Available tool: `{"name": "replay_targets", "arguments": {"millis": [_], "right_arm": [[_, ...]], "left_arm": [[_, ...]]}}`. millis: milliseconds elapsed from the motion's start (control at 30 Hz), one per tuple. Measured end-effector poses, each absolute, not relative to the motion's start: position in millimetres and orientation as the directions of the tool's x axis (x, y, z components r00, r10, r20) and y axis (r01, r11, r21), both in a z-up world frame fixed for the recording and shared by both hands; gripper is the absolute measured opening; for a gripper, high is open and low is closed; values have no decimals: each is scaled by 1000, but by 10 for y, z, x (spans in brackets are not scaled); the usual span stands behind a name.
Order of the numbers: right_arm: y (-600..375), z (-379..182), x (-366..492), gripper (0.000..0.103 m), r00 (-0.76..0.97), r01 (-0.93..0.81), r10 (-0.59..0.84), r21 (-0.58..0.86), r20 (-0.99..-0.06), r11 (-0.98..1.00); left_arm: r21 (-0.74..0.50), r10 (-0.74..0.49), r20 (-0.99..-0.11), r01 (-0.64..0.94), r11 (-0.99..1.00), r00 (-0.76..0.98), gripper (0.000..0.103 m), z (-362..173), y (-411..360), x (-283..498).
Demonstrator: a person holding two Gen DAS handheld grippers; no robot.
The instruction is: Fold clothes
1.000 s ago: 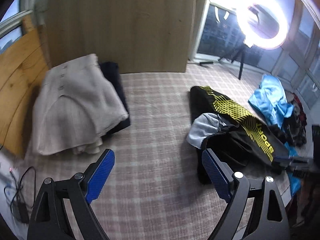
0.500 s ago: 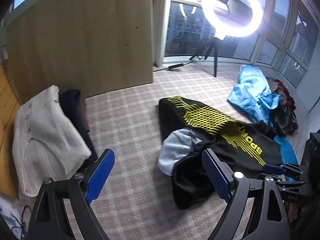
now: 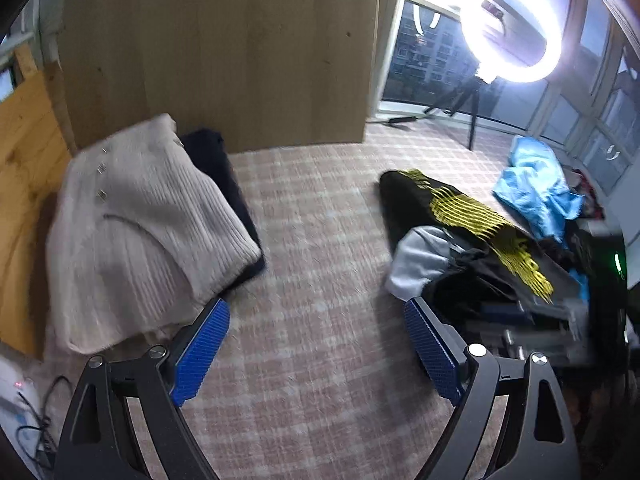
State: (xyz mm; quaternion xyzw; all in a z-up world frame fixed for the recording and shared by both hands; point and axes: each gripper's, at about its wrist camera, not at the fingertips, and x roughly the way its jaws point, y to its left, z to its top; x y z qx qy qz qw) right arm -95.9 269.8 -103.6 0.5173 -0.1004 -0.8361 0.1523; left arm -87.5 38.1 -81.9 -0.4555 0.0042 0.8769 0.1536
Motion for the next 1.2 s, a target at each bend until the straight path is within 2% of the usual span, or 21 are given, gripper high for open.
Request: {"name": "replay_targets", "arguments": {"millis": [167, 267, 433, 533, 600, 667, 700, 800, 933, 1067, 1200], "right_arm": [[3266, -679, -1364, 46, -497, 136, -220, 175, -840, -975], [3444, -612, -1750, 56, -487, 177, -140, 59, -862, -982], [3259, -876, -2136, 57, -291, 287, -263, 179, -920, -941], [2995, -1122, -2090, 57, -238, 328, -164, 80, -957, -941], [2947, -1297, -2036, 57, -186, 323, -177, 110, -966, -940], [2994, -1362, -1963, 41, -165, 301, -271, 213, -948, -930], [3014, -1362, -1937, 19, -170, 304, -288, 227, -942, -925], [3202, -1255, -1894, 7, -207, 299, -334, 265, -920, -916], [3883, -646, -1697, 6, -371, 231, -393, 326, -841, -917], [4767, -77, -1282, 6, -515, 77, -234, 228, -825, -971], [5260, -64, -1036, 6, -509, -23, -80, 107, -857, -994]], "left_arm": [[-162, 349, -828, -409, -898, -438, 89, -1164, 765, -701], [-171, 360, -847, -440, -882, -391, 89, -1406, 1075, -717], [-85, 284, -860, -430, -899, -425, 87, -1630, 1400, -835], [-76, 277, -863, -433, -898, -422, 87, -1640, 1454, -828], [-59, 264, -862, -432, -900, -432, 87, -1607, 1470, -794], [-44, 247, -863, -422, -906, -440, 87, -1574, 1454, -772], [-41, 241, -863, -413, -910, -443, 87, -1554, 1433, -758], [-33, 228, -857, -392, -919, -463, 87, -1446, 1351, -720], [-19, 225, -835, -382, -924, -502, 88, -1244, 1246, -644], [-40, 263, -829, -416, -908, -494, 88, -1174, 1355, -574], [-63, 320, -831, -495, -867, -454, 88, -1256, 1734, -502]]}}
